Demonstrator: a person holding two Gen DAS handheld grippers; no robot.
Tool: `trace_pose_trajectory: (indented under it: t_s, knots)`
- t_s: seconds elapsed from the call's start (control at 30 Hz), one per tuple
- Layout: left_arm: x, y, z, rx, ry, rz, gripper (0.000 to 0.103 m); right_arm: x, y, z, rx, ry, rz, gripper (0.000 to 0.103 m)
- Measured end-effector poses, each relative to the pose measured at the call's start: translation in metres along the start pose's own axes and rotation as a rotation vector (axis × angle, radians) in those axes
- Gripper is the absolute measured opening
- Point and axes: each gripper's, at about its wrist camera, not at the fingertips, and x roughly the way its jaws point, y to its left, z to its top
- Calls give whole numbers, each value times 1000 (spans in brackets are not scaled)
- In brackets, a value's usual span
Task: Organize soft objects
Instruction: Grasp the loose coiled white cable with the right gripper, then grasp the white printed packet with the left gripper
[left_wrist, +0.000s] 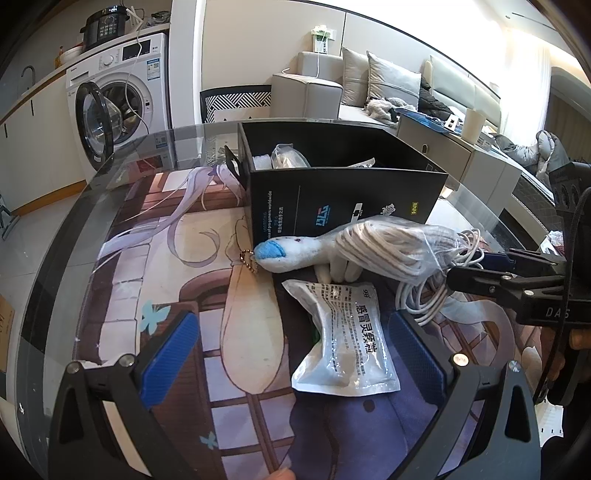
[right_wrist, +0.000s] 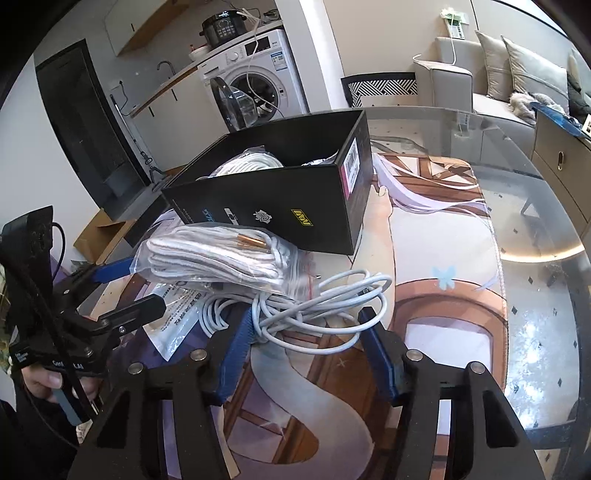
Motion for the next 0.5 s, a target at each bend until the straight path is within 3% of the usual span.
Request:
trace_pose_trajectory:
  t_s: [0.5]
  knots:
    - [2, -9, 0, 8, 28, -36, 103, -34, -19, -15, 12, -75, -32, 59]
